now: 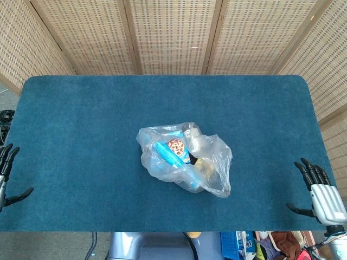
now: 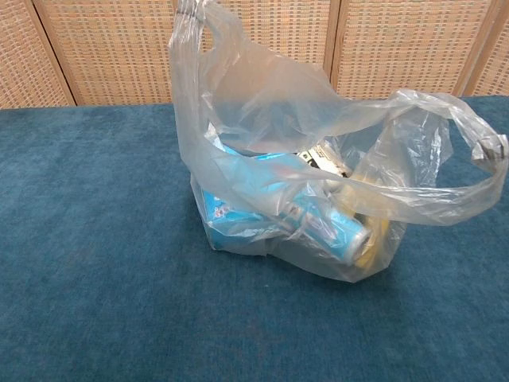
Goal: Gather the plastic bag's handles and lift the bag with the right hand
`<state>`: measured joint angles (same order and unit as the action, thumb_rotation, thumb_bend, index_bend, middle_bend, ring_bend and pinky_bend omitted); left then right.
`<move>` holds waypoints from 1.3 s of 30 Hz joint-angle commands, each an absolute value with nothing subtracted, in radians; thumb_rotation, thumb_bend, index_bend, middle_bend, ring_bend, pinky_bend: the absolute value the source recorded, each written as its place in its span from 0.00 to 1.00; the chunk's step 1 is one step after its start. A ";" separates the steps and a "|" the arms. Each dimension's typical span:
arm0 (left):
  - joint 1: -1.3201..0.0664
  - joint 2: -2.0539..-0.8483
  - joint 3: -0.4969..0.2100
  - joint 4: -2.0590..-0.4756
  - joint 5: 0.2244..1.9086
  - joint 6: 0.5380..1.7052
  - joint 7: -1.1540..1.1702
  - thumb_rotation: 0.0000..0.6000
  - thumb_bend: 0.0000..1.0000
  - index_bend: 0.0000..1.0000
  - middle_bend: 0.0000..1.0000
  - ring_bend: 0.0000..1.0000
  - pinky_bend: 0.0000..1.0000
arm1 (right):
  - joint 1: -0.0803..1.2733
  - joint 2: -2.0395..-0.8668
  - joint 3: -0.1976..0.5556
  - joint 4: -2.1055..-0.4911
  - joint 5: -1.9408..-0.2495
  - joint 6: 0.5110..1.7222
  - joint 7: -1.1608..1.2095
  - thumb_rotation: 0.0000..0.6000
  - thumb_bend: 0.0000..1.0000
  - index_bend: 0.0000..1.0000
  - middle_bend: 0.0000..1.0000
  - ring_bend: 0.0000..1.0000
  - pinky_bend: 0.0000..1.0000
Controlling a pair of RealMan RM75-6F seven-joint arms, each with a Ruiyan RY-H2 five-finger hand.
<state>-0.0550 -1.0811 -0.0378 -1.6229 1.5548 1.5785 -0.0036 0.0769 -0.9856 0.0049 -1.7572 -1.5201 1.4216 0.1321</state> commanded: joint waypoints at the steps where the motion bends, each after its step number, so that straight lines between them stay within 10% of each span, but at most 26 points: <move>1: -0.054 -1.080 -0.037 -1.623 1.555 1.578 -0.004 1.00 0.10 0.00 0.00 0.00 0.00 | 0.078 -0.985 0.005 -1.761 -1.515 1.415 0.131 1.00 0.00 0.01 0.00 0.00 0.00; 12: -0.054 -1.082 -0.037 -1.627 1.554 1.575 0.005 1.00 0.10 0.00 0.00 0.00 0.00 | 0.121 -0.962 -0.028 -1.782 -1.563 1.313 0.286 1.00 0.01 0.02 0.00 0.00 0.00; 20: -0.064 -1.091 -0.040 -1.630 1.542 1.551 0.026 1.00 0.10 0.00 0.00 0.00 0.00 | 0.250 -0.972 -0.066 -1.781 -1.687 1.139 0.643 1.00 0.49 0.05 0.05 0.00 0.00; 39: -0.070 -1.085 -0.064 -1.634 1.485 1.528 0.010 1.00 0.10 0.00 0.00 0.00 0.00 | 0.526 -1.078 -0.093 -1.696 -1.868 1.083 1.363 1.00 0.67 0.18 0.21 0.06 0.00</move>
